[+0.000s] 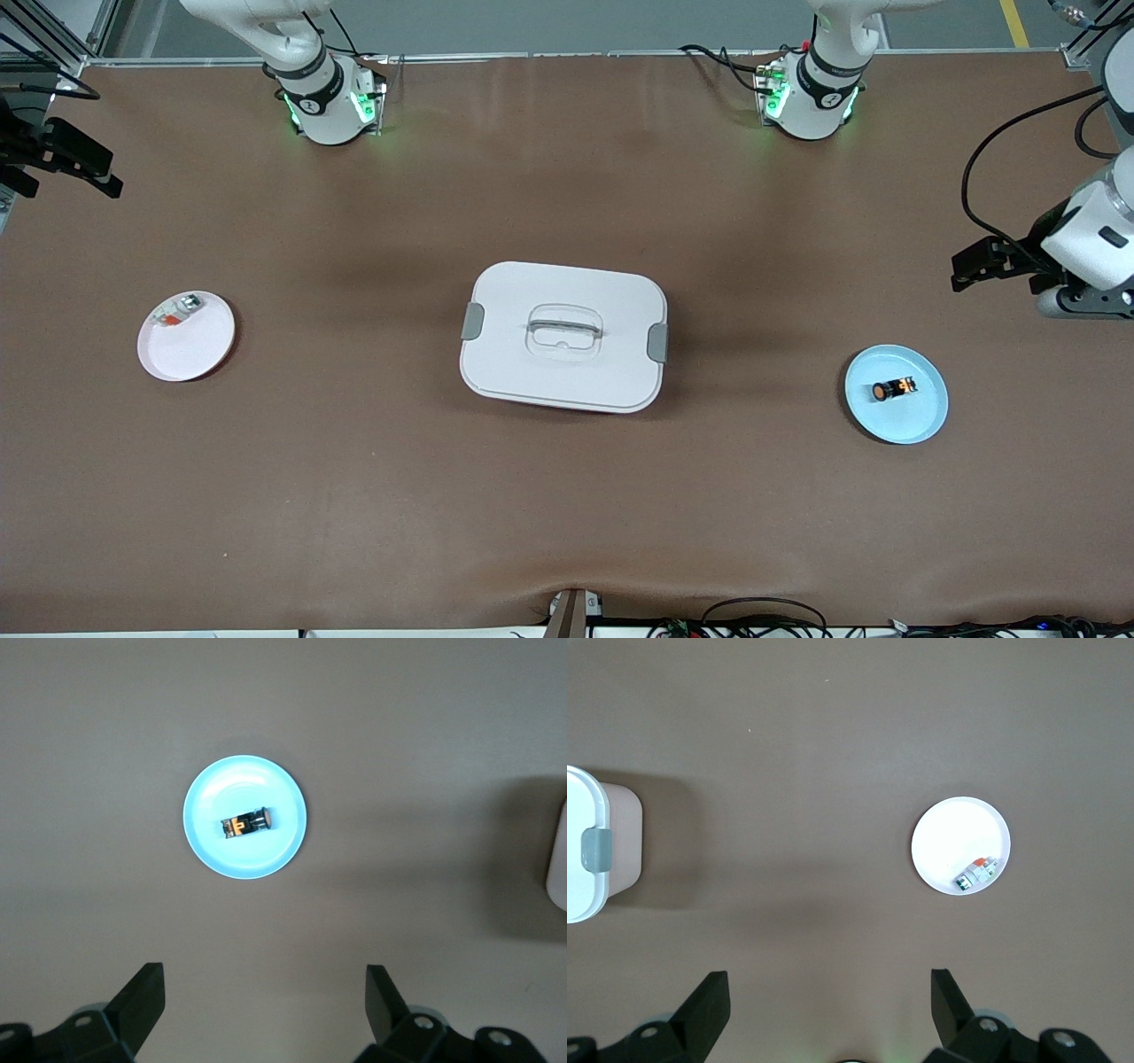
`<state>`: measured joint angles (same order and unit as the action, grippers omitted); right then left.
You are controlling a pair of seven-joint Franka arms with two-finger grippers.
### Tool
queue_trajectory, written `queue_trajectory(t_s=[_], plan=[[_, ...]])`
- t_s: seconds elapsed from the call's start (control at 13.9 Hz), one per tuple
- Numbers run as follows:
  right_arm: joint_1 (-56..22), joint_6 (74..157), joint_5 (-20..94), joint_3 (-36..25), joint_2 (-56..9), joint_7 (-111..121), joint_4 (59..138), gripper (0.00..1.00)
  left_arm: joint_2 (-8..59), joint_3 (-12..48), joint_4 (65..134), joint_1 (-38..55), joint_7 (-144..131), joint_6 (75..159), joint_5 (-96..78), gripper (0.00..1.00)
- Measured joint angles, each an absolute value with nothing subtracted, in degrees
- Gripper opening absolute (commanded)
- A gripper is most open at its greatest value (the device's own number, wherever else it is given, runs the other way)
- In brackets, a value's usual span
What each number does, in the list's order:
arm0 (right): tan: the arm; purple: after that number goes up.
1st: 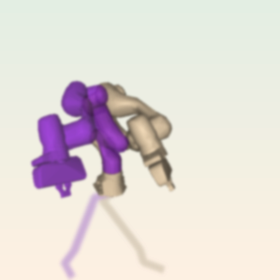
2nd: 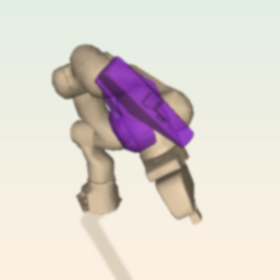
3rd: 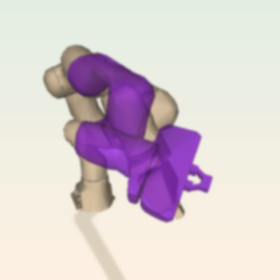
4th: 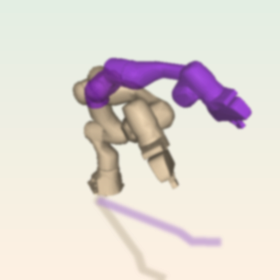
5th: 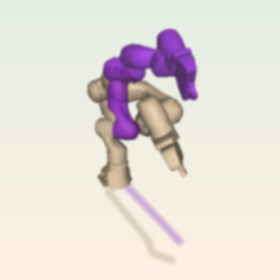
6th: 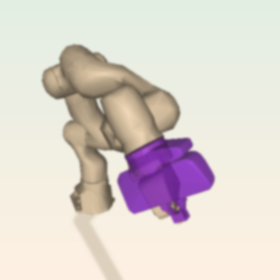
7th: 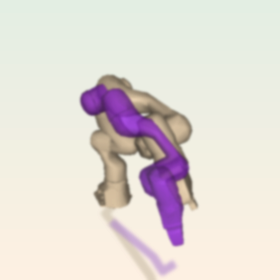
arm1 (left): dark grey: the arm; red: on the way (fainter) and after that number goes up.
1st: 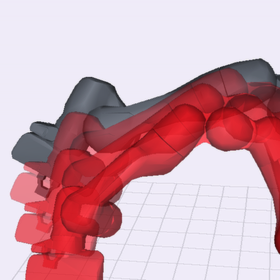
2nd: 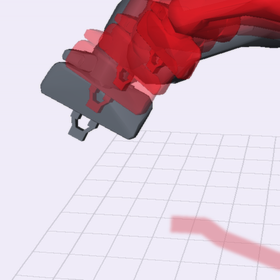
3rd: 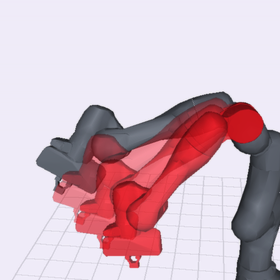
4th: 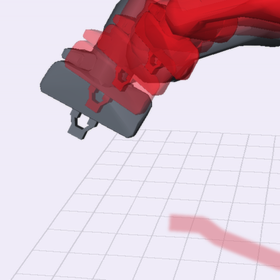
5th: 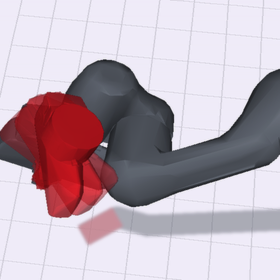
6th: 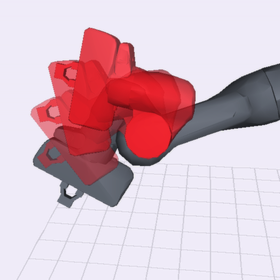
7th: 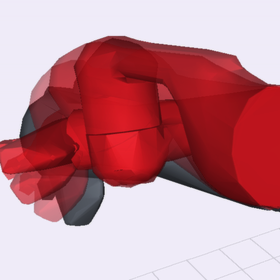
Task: Transfer orange switch to right arm and place
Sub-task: 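Lower the left gripper toward the orange switch on the blue plate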
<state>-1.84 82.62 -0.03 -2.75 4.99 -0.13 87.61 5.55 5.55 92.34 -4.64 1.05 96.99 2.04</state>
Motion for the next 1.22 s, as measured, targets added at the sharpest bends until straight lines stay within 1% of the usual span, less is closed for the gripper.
queue_trajectory(t_s=[0.58, 1.22], plan=[[-1.6, 82.6, 0.0, -3.0, 3.8, -1.4, 87.7, 1.0, 10.0, 5.6, 92.1, -7.2, 0.0, 98.0, 2.0, 1.0], [-1.6, 83.1, 0.0, -2.6, 3.9, -7.3, 87.6, 1.0, 17.5, 5.6, 92.1, -7.6, -11.1, 106.7, 2.0, 1.0]])
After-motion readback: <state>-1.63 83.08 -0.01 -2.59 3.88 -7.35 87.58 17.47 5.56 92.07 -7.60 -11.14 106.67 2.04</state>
